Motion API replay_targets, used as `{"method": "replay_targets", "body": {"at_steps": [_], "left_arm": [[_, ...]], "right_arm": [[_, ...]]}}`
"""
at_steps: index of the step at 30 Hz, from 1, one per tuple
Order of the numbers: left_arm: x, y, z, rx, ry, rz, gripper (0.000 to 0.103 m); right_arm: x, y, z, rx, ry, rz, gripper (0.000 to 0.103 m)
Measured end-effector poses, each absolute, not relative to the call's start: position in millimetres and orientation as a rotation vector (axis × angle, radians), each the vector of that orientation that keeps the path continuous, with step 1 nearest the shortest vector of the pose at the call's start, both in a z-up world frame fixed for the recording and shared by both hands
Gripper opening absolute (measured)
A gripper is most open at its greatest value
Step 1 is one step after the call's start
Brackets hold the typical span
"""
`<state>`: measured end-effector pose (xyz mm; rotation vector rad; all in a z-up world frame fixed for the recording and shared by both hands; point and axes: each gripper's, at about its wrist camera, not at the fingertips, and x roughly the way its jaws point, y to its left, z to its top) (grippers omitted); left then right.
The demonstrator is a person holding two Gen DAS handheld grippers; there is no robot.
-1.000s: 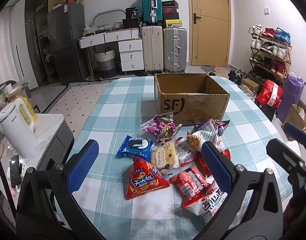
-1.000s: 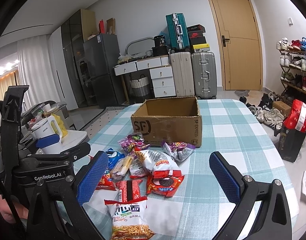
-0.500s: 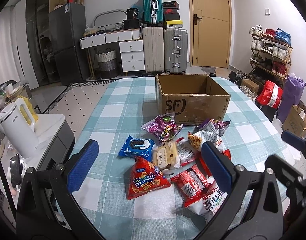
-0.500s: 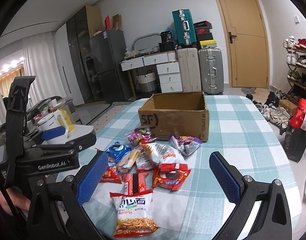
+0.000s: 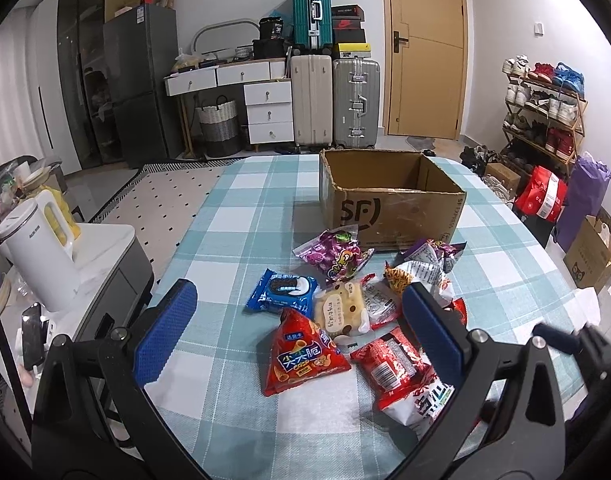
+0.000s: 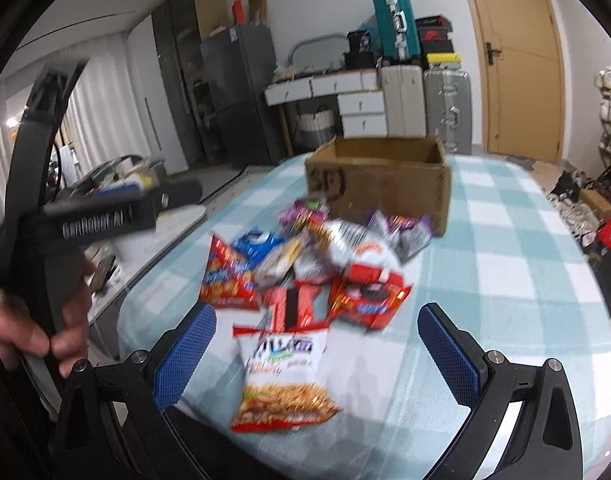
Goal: Organize snacks
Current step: 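Grasp the white noodle-snack bag with the right gripper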
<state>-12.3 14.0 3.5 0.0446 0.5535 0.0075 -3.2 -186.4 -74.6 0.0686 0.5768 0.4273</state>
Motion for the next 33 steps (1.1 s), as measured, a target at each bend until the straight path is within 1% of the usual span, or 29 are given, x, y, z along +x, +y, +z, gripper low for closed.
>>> {"method": "replay_targets", "body": {"at_steps": [2,8,16,29,31,32,33], "left_arm": [[-10.7,16.2,0.7,0.025,0.595,0.005,0.102],[-9.8,23.5,-3.8,0.024,0.627,0.015,0.102],[-8.7,34.1,-8.3,0.044,0.632,0.048,0.102],[-3.6,41.7,-16.2,0.055,0.634,0.075,0.102],[-3.4,44.1,-16.0,0.064,0.636,0.080,0.102],[-2.8,45.4,-16.8,0.063,0.638,0.081,0.102],[-2.5,46.3,-16.8,0.067,0.641,0.084,0.102]], "right_arm": [[-3.7,-182.8,-81.4,0.072,0.600,0.447,0.103],[2.0,-167.9,-100.4,0.063,0.658,0.491,0.103],[15.4,-152.8,-125.3,0.048,0.735,0.529,0.103],[31.2,-143.3,-143.6,0.050,0.785,0.558,0.103],[31.9,-142.5,-144.3,0.046,0.782,0.558,0.099],[32.3,-141.9,-144.9,0.043,0.780,0.558,0.094],[32.7,-141.6,-145.4,0.042,0.782,0.557,0.085]]}}
